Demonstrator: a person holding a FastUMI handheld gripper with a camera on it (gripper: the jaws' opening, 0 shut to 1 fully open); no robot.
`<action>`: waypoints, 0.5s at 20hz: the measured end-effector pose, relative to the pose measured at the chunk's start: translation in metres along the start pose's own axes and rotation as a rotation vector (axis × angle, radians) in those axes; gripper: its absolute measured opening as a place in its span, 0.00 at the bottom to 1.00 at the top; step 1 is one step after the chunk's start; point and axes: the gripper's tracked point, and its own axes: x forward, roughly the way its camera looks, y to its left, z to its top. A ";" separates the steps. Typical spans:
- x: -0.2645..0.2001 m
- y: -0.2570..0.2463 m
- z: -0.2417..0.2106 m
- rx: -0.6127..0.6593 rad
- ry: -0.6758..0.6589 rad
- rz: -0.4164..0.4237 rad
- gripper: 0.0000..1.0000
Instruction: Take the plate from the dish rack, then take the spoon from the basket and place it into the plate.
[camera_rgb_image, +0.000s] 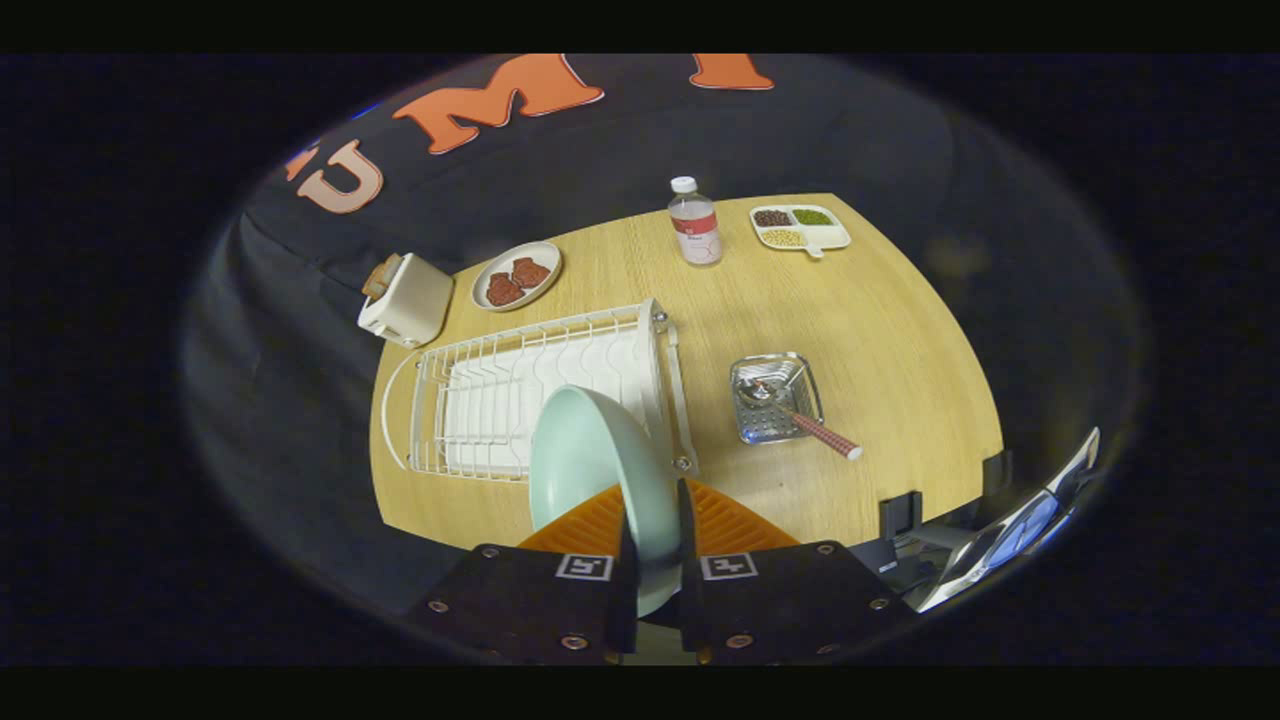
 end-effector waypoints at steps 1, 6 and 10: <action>0.003 -0.004 -0.010 0.004 -0.001 0.015 0.18; 0.022 -0.024 -0.071 0.105 0.029 0.103 0.18; 0.056 -0.041 -0.102 0.159 0.031 0.125 0.18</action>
